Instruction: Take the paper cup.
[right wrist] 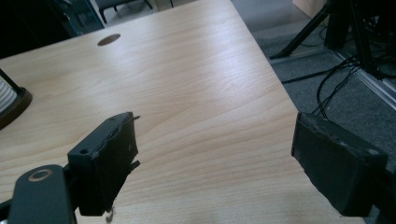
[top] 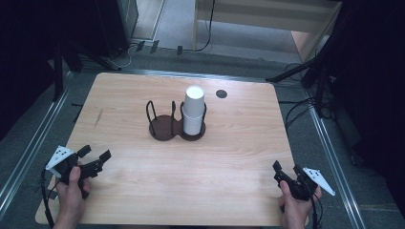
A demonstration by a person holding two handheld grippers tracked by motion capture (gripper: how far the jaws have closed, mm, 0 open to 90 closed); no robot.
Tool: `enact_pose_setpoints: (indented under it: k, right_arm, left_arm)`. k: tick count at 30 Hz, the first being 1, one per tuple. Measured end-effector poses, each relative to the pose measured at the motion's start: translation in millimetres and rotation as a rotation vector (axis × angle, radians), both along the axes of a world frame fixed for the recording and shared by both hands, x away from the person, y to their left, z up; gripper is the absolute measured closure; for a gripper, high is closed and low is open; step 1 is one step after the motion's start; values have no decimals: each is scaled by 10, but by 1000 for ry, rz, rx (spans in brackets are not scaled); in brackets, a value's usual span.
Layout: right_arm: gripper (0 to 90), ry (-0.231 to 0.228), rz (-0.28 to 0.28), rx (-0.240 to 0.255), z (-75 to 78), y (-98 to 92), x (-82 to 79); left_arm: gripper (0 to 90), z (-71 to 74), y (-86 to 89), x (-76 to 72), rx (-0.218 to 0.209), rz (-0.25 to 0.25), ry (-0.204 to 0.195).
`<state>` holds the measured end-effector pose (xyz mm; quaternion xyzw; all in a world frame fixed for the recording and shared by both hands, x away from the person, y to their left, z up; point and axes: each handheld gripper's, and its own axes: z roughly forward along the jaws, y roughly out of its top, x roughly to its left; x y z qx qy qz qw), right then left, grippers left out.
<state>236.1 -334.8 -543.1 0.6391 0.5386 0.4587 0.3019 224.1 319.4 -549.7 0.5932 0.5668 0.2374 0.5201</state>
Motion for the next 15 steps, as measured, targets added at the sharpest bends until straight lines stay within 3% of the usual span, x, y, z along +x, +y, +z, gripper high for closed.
enact_pose_setpoints:
  k: [3,4,5,6,7,8,10,13,14,15]
  right_arm:
    - [140,38,15,-8,7,0,47]
    - [139,90,27,-81,21,19,116]
    - [139,90,27,-81,21,19,116]
    - [136,136,39,-155,46,30,190]
    - [136,136,39,-155,46,30,190]
    - [135,186,58,-161,98,12,283]
    - [135,206,68,-167,122,5,328]
    - [136,302,94,-218,256,-14,551]
    - [138,378,109,-235,357,-22,711]
    - [138,410,123,-238,418,-23,793]
  left_arm:
    - [88,0,-10,-6,1,-6,-9]
    - [89,-1,-11,-9,7,-9,-9]
    - [88,-1,-11,-9,7,-9,-9]
    - [88,-2,-11,-11,5,-7,-7]
    - [88,-3,-11,-13,1,-6,-7]
    - [88,-4,-7,-16,-3,-8,-8]
    - [88,-5,-3,-14,-7,-13,-6]
    - [88,-7,4,-6,-10,-21,-3]
    - [88,-7,6,-6,-12,-21,-2]
    - [88,-7,7,-4,-14,-21,-1]
